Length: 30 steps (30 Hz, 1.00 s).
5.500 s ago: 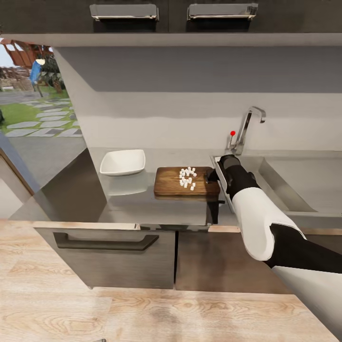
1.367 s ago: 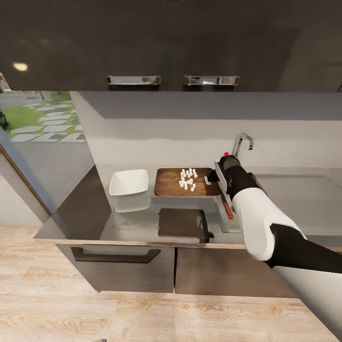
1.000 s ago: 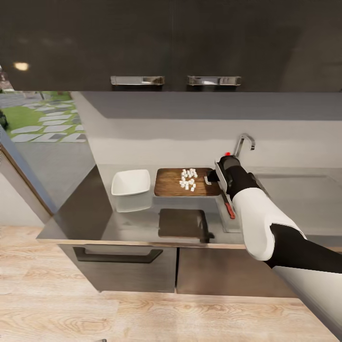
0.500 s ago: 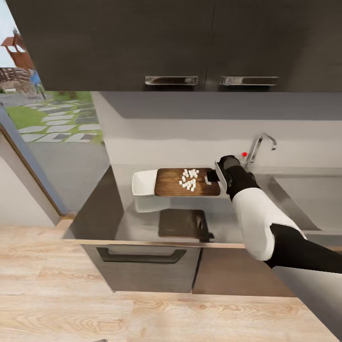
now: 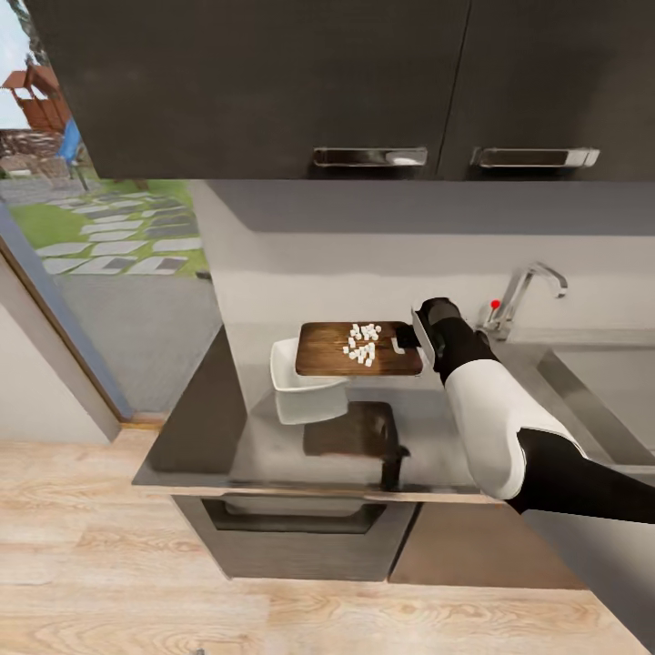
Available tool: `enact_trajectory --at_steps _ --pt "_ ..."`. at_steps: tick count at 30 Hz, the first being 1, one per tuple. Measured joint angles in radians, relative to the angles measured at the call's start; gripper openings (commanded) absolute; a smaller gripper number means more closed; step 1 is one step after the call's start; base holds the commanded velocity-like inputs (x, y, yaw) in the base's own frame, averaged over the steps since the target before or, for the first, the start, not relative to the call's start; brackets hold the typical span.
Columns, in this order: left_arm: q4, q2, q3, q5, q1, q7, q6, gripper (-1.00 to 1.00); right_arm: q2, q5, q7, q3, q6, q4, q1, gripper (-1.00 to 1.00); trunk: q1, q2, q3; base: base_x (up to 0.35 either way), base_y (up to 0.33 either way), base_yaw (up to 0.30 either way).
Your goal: In the kitchen, take the Vidalia onion out of the sink, dice it on the chopping board with the paring knife, put the diced onion into the bowl on the countertop, then place both the paring knife and the chopping board into the sink.
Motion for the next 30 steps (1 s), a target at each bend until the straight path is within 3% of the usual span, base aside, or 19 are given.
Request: enact_trajectory --at_steps 7,18,30 --pt "0.001 0.001 0.0 0.0 0.0 0.0 0.0 1.0 -0.002 0.0 0.0 0.0 0.0 0.0 0.0 -1.0 0.0 0.0 0.0 0.21 0.132 0.0" --pt "0.001 0.0 0.0 0.0 0.0 -0.001 0.001 1.0 -0.017 0.001 -0.001 -0.001 0.0 0.0 0.0 -1.0 0.001 0.0 0.0 0.01 0.005 0.0" --pt "0.001 0.0 -0.001 0.0 0.0 -0.001 0.001 1.0 -0.016 0.003 -0.002 0.004 -0.001 0.0 0.0 -1.0 0.001 0.0 0.0 0.0 0.0 0.0"
